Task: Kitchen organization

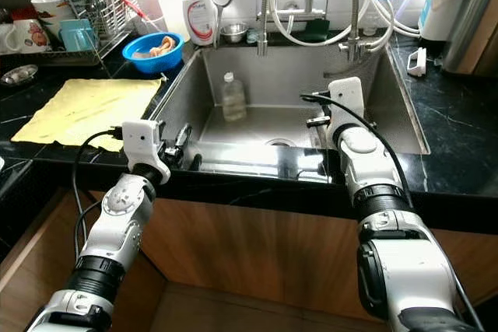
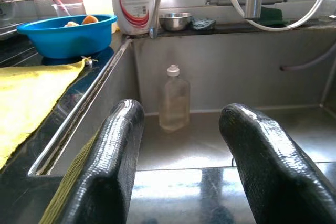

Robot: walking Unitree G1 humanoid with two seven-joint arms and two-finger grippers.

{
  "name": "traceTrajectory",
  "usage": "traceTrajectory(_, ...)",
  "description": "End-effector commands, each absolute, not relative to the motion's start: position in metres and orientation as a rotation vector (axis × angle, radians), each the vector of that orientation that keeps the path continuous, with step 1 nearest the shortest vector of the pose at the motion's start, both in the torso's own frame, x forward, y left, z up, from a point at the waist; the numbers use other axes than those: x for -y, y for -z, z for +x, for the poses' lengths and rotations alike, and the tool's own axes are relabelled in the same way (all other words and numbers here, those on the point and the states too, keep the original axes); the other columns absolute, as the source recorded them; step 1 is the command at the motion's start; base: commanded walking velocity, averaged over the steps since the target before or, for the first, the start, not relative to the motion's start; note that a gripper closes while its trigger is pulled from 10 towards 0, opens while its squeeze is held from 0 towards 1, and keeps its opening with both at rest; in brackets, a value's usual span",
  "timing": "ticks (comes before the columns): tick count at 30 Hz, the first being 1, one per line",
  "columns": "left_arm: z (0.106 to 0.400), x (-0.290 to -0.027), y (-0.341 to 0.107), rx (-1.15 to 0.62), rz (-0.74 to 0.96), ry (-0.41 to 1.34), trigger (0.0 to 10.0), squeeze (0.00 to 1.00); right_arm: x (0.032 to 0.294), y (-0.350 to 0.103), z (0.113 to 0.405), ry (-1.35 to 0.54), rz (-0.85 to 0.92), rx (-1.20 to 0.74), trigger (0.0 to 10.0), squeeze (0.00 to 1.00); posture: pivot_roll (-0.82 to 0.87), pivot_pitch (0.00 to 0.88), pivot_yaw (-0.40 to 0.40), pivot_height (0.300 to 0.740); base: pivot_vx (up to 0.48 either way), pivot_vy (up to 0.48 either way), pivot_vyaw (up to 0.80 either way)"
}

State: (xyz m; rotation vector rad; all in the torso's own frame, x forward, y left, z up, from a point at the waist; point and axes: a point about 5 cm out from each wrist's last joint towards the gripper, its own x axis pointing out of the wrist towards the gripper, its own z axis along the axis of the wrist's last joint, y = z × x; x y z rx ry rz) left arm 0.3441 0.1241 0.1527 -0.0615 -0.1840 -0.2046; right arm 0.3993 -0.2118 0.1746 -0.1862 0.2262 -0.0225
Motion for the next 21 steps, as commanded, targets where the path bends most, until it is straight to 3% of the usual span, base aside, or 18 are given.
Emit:
traceTrajectory(1,0.3431,-0.1288,-0.1523,0.178,-0.053,0.196,10.0,0.0,0.2087,-0.1728,0.3998,0.021,-0.168,-0.225,10.0,0.0,-0.17,0.0,0.122,0.74,0.0,0.0,0.0)
traceTrajectory(7,0.3431,-0.1275,-0.1525,0.179,-0.054,0.2,10.0,0.0,0.2077,-0.1743,0.4009,0.024,-0.157,-0.211,10.0,0.0,-0.17,0.0,0.124,0.74,0.0,0.0,0.0)
traceTrajectory(9,0.3432,-0.127,-0.1524,0.178,-0.054,0.202,10.0,0.0,0.207,-0.1763,0.4017,0.025,-0.154,-0.202,10.0,0.08,-0.17,0.0,0.123,0.74,0.0,0.0,0.0)
traceTrajectory(10,0.3432,-0.1271,-0.1525,0.179,-0.054,0.202,10.0,0.0,0.2063,-0.1771,0.4021,0.024,-0.153,-0.198,10.0,0.61,-0.17,0.0,0.123,0.74,0.0,0.0,0.0)
traceTrajectory(11,0.3432,-0.1271,-0.1526,0.179,-0.054,0.202,10.0,0.0,0.2059,-0.1774,0.4023,0.023,-0.153,-0.197,10.0,0.62,-0.17,0.0,0.123,0.74,0.0,0.0,0.0)
traceTrajectory(15,0.3432,-0.1277,-0.1531,0.18,-0.053,0.201,10.0,0.0,0.2047,-0.1773,0.4026,0.018,-0.155,-0.194,10.0,0.54,-0.17,0.0,0.123,0.74,0.0,0.0,0.0)
traceTrajectory(18,0.3433,-0.1279,-0.1526,0.179,-0.052,0.201,10.0,0.0,0.2031,-0.176,0.4024,0.016,-0.157,-0.191,10.0,0.07,-0.17,0.0,0.124,0.74,0.0,0.0,0.0)
traceTrajectory(19,0.3431,-0.1279,-0.1527,0.18,-0.052,0.203,10.0,0.0,0.2022,-0.1758,0.4023,0.013,-0.159,-0.186,10.0,0.0,-0.17,0.0,0.125,0.74,0.0,0.0,0.0)
traceTrajectory(21,0.343,-0.1278,-0.1529,0.181,-0.052,0.204,10.0,0.0,0.2006,-0.1779,0.4024,0.008,-0.169,-0.166,10.0,0.0,-0.17,0.0,0.127,0.74,0.0,0.0,0.0)
